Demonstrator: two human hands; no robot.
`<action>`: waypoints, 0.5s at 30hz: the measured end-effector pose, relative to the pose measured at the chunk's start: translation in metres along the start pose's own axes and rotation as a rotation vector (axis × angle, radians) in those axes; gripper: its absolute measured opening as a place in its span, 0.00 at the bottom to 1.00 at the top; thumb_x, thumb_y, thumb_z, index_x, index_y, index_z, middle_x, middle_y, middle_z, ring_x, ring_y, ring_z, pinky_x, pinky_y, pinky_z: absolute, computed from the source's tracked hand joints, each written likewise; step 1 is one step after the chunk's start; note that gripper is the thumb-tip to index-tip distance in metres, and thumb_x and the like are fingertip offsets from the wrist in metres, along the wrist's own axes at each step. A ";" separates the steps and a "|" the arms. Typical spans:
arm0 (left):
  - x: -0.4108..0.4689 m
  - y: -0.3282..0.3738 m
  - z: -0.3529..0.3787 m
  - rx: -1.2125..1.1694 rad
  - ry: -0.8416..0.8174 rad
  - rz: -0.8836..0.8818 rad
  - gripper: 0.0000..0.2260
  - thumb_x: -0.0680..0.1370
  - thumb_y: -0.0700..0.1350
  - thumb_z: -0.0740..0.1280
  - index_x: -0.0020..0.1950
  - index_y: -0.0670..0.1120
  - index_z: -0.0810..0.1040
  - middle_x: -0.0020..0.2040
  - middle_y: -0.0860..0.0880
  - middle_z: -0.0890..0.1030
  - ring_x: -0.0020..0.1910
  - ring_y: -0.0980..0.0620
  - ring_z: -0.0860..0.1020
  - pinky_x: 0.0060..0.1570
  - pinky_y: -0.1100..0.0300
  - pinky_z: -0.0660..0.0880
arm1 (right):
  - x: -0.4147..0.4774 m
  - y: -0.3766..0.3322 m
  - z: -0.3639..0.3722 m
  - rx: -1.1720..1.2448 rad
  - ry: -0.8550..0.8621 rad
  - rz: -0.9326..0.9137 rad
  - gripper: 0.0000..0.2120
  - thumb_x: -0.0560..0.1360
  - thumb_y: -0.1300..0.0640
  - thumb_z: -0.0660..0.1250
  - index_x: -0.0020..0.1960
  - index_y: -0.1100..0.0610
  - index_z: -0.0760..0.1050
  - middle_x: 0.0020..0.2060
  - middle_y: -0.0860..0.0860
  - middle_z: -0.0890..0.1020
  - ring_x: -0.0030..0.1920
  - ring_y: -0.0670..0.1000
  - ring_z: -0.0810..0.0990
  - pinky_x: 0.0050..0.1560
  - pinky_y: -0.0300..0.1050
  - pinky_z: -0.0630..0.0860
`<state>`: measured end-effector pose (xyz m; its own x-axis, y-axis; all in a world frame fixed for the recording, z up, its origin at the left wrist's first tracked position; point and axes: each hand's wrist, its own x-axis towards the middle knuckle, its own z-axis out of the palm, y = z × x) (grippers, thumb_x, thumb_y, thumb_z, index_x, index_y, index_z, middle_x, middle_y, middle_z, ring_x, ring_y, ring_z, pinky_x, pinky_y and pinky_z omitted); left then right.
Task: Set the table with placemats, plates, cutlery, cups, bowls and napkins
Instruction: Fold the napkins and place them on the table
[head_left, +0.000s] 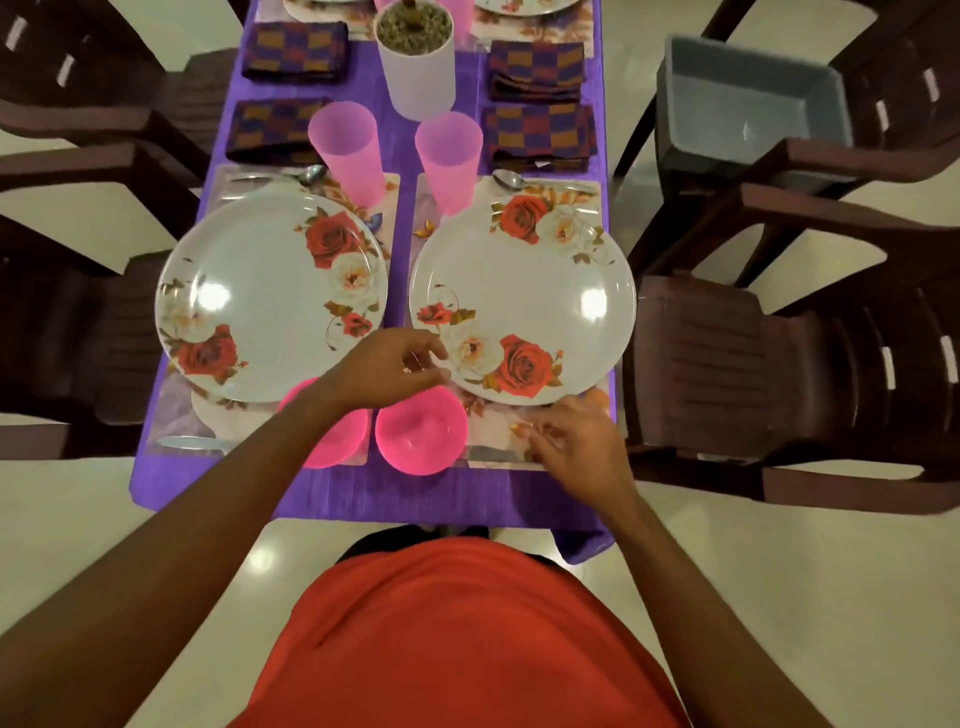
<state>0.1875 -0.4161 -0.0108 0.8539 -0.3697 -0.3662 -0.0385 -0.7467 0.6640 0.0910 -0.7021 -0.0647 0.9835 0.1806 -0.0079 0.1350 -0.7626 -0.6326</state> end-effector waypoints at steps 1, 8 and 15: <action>-0.004 -0.003 0.001 0.015 -0.037 0.018 0.19 0.71 0.60 0.70 0.55 0.51 0.83 0.47 0.55 0.84 0.45 0.58 0.81 0.49 0.55 0.79 | -0.009 0.001 0.008 -0.044 -0.059 -0.058 0.09 0.74 0.51 0.74 0.53 0.51 0.85 0.44 0.47 0.81 0.47 0.51 0.77 0.44 0.44 0.73; -0.010 -0.015 0.007 0.133 -0.074 0.098 0.14 0.75 0.45 0.73 0.60 0.51 0.83 0.56 0.55 0.84 0.47 0.57 0.79 0.47 0.62 0.73 | -0.033 0.000 0.021 -0.147 -0.112 -0.027 0.08 0.76 0.54 0.73 0.55 0.52 0.85 0.48 0.50 0.82 0.50 0.54 0.77 0.40 0.50 0.78; -0.003 -0.020 0.013 0.085 -0.001 0.086 0.10 0.76 0.42 0.71 0.55 0.51 0.85 0.51 0.54 0.85 0.46 0.57 0.81 0.43 0.71 0.69 | -0.019 -0.005 0.004 -0.168 -0.164 0.060 0.08 0.77 0.56 0.72 0.55 0.53 0.86 0.51 0.50 0.84 0.54 0.53 0.78 0.46 0.46 0.75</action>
<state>0.1790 -0.4071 -0.0315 0.8448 -0.4355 -0.3109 -0.1562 -0.7564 0.6352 0.0707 -0.6995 -0.0650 0.9596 0.2195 -0.1762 0.1081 -0.8653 -0.4895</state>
